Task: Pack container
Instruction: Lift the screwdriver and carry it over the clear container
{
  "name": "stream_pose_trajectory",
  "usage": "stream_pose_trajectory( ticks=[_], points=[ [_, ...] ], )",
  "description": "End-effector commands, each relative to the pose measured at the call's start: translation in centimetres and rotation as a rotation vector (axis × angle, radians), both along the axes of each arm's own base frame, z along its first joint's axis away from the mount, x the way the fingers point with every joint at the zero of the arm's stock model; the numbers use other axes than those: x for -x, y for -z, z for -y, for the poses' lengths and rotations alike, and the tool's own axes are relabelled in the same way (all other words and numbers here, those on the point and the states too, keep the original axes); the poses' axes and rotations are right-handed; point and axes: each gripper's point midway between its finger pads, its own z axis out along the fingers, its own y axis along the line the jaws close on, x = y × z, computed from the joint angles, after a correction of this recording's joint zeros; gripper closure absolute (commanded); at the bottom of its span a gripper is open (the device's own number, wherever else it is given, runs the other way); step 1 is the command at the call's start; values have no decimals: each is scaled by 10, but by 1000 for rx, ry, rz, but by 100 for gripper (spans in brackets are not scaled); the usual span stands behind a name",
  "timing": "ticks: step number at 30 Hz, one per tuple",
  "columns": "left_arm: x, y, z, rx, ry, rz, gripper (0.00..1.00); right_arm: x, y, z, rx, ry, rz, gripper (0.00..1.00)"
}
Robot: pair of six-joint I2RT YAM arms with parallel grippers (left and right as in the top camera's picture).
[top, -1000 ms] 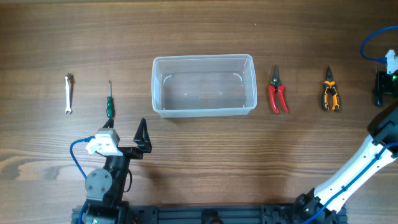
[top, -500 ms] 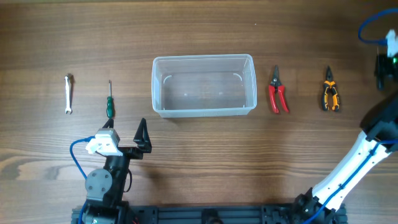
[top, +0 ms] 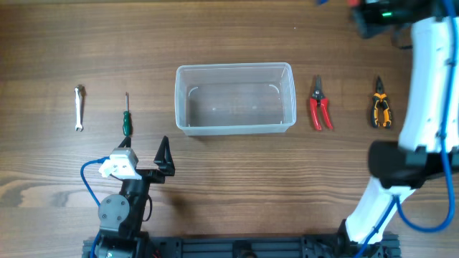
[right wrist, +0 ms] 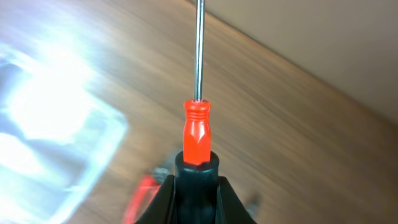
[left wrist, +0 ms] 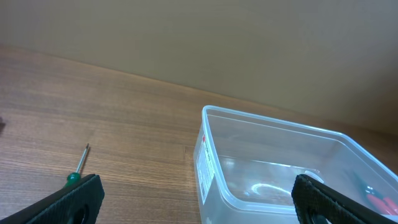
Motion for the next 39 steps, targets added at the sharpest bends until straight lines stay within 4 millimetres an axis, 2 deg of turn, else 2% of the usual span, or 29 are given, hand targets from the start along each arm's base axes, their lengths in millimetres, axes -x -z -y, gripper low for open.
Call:
stream_pose_trajectory(
  ticks=[1,4,8,11,12,20,23,39],
  points=[
    [0,1,-3,-21,-16,6,0,29,3,-78,4,-228,-48,96],
    [0,1,-3,-21,-16,6,0,48,15,-123,4,-365,-94,96],
    [0,1,-3,-21,-16,6,0,68,37,-162,39,-502,-149,96],
    [0,1,-3,-21,-16,6,0,76,50,-184,47,-556,-174,96],
    [0,1,-3,-21,-16,6,0,82,63,-194,57,-590,-196,96],
    [0,1,-3,-21,-16,6,0,90,119,-204,75,-619,-298,96],
    [0,1,-3,-21,-16,6,0,90,132,-204,77,-618,-316,96],
    [0,1,-3,-21,-16,6,0,92,181,-212,48,-638,-402,96]
  ],
)
